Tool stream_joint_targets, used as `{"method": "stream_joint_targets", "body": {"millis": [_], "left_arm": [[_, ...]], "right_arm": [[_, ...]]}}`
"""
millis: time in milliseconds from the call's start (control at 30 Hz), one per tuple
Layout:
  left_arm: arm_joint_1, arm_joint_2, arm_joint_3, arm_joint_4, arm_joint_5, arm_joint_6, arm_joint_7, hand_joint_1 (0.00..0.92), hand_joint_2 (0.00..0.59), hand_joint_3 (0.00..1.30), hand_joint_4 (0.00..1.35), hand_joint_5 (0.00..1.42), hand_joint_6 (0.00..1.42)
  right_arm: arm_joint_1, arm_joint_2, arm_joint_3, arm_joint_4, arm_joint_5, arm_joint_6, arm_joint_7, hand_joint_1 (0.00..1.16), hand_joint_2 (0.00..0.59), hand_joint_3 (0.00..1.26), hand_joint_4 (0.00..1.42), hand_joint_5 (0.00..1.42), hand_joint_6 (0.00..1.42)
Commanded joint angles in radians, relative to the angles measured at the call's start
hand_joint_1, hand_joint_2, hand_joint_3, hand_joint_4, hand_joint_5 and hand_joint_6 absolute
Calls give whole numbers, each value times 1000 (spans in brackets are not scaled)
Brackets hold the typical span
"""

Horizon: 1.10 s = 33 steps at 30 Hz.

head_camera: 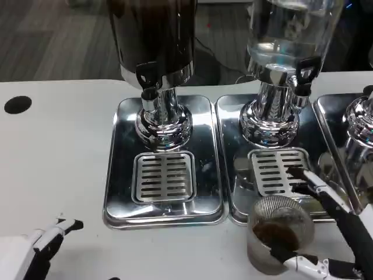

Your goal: Grasp the cup under the faucet to collect the drink, then remove the cup.

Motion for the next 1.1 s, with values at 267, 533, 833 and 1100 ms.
{"method": "stream_joint_targets", "body": {"millis": [267,533,833,1100], "left_arm": [[-14,-9,6,-16,-2,-1,14,0,89,190,69,142,404],[-27,-29,-2,-1,27,-28,83,0,145,135,0,66,326],[-64,-80,-53,44,130,-43,222,0,163,98,0,53,304],[-114,-106,-100,53,153,-3,218,0,142,92,0,52,303]], "right_arm": [[69,-24,-57,-192,151,90,81,488,398,103,0,0,0],[105,0,-150,-332,-102,289,-37,639,586,110,0,0,0],[95,33,-167,-295,-206,441,-164,694,586,106,0,0,0],[125,21,-172,-335,-175,493,-149,705,586,87,0,0,0]]}}
